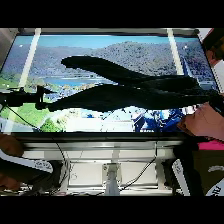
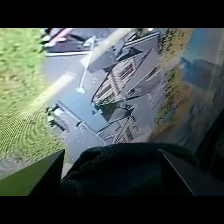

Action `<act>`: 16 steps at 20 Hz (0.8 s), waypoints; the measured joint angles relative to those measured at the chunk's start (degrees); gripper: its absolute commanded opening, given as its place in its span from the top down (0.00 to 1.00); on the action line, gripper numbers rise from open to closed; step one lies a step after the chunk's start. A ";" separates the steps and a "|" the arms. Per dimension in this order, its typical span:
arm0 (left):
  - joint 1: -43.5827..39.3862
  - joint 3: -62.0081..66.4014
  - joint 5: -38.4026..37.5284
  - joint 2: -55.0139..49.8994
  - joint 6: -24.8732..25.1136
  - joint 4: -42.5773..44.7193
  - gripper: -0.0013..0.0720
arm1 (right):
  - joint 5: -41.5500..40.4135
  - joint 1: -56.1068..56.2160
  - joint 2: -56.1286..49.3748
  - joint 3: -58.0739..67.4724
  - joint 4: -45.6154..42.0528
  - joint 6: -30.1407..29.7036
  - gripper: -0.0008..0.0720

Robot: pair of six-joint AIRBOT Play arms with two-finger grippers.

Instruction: Fold the clothes and pants, and hang the long-sleeved shirts on hangers.

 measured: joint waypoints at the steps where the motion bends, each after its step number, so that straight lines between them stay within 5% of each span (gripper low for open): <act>1: -0.81 -0.02 0.70 -0.50 0.13 -0.79 0.35 | -0.04 0.00 0.00 0.00 0.00 0.00 0.96; 4: -3.80 -0.02 0.87 -1.33 0.46 -2.64 0.36 | -0.09 0.00 0.00 0.00 -0.02 0.00 0.96; 5: -5.05 -0.02 0.61 -1.51 0.63 -2.93 0.49 | -0.09 0.00 0.00 0.00 -0.04 0.02 0.96; 6: -6.01 -0.02 0.37 -1.64 1.09 -2.99 0.76 | -0.11 0.00 0.00 0.00 -0.04 0.00 0.96; 8: -7.82 -0.15 0.07 -1.90 3.74 -3.80 0.94 | -0.11 -0.02 0.00 0.00 -0.04 0.02 0.96; 16: -9.99 0.42 -5.66 0.50 21.00 -23.58 0.96 | -0.42 -0.02 0.00 0.00 -0.02 0.02 0.96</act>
